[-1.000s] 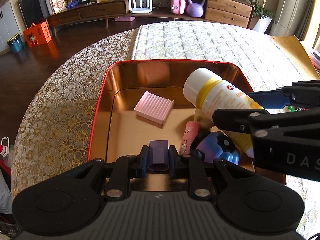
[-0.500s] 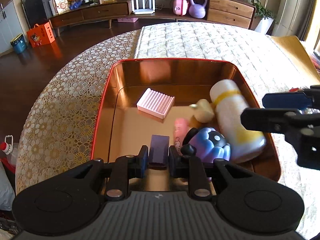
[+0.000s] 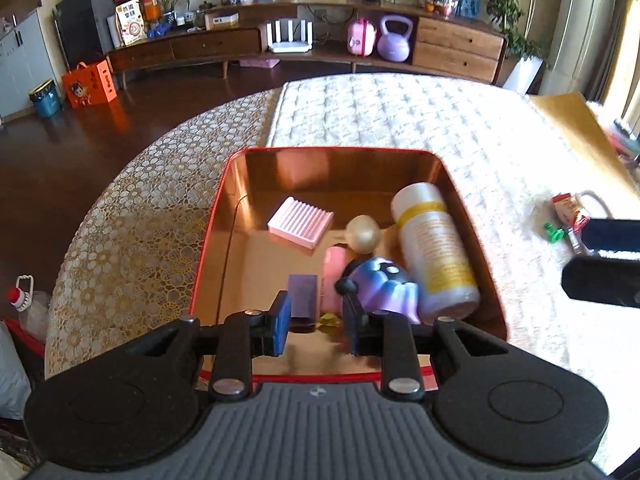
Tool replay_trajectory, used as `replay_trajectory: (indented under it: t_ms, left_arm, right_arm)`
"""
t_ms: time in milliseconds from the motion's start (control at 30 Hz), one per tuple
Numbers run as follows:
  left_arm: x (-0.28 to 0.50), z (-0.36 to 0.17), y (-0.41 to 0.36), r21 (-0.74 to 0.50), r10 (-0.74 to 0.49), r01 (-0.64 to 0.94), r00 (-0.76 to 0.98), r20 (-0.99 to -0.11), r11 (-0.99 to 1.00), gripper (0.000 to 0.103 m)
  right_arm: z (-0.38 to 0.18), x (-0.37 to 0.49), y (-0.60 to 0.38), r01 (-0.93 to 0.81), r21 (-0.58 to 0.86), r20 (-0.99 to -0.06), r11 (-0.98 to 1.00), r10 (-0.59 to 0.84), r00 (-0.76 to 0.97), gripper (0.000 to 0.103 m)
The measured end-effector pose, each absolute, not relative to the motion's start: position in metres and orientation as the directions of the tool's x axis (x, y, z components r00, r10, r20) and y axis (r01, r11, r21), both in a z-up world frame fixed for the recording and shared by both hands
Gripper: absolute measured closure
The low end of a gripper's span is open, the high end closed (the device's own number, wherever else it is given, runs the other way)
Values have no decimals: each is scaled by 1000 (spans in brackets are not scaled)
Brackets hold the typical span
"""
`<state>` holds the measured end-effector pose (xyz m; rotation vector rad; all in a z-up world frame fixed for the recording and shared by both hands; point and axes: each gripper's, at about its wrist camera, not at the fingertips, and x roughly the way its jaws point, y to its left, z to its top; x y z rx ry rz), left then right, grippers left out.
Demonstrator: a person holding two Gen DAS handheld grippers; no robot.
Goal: Organize rigid objects
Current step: 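Carry the cap and bottle over the red tin and open both tools to release, then withdraw both tools from the tin toward the pushpin and sunglasses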
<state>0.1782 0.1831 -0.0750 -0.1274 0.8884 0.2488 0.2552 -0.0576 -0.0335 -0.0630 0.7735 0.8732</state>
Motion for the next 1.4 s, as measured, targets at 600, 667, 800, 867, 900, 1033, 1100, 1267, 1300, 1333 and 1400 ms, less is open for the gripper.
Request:
replay_trajectory:
  t_ms: [600, 667, 800, 867, 900, 1033, 1100, 1267, 1300, 1333, 1400]
  left_arm:
    - [150, -44, 141, -34, 190, -293, 701, -688, 955, 22]
    - [152, -43, 131, -34, 185, -283, 710, -680, 959, 20]
    - [158, -43, 110, -35, 163, -249, 728, -666, 968, 20]
    - [164, -44, 100, -54, 134, -227, 732, -668, 972, 18]
    - [167, -45, 97, -64, 120, -217, 733, -669, 974, 18]
    - [181, -48, 73, -52, 101, -181, 738, -667, 982, 17]
    - [189, -51, 62, -47, 86, -157, 742, -664, 987, 17]
    - [208, -63, 34, -41, 70, -131, 738, -671, 990, 17]
    - [212, -66, 32, -50, 62, -130, 736, -675, 990, 17]
    - [217, -69, 29, -56, 57, -128, 732, -679, 990, 17]
    - [226, -75, 23, -51, 59, -127, 728, -683, 991, 17]
  right_arm:
    - [-45, 240, -182, -585, 317, -585, 747, 639, 499, 9]
    - [-48, 240, -190, -572, 310, -588, 759, 626, 512, 7]
    - [-54, 242, -206, -557, 288, -592, 779, 602, 536, 6]
    - [-55, 243, -213, -541, 273, -589, 795, 583, 560, 6]
    - [-56, 245, -217, -533, 269, -589, 803, 574, 569, 6]
    - [-61, 255, -234, -499, 266, -594, 825, 548, 589, 6]
    - [-65, 261, -239, -484, 263, -601, 835, 534, 595, 6]
    - [-75, 272, -250, -456, 256, -615, 853, 507, 604, 6]
    - [-77, 274, -253, -453, 254, -616, 854, 504, 605, 6]
    - [-79, 276, -254, -451, 251, -617, 856, 501, 607, 6]
    - [-81, 280, -257, -447, 242, -618, 861, 492, 613, 8]
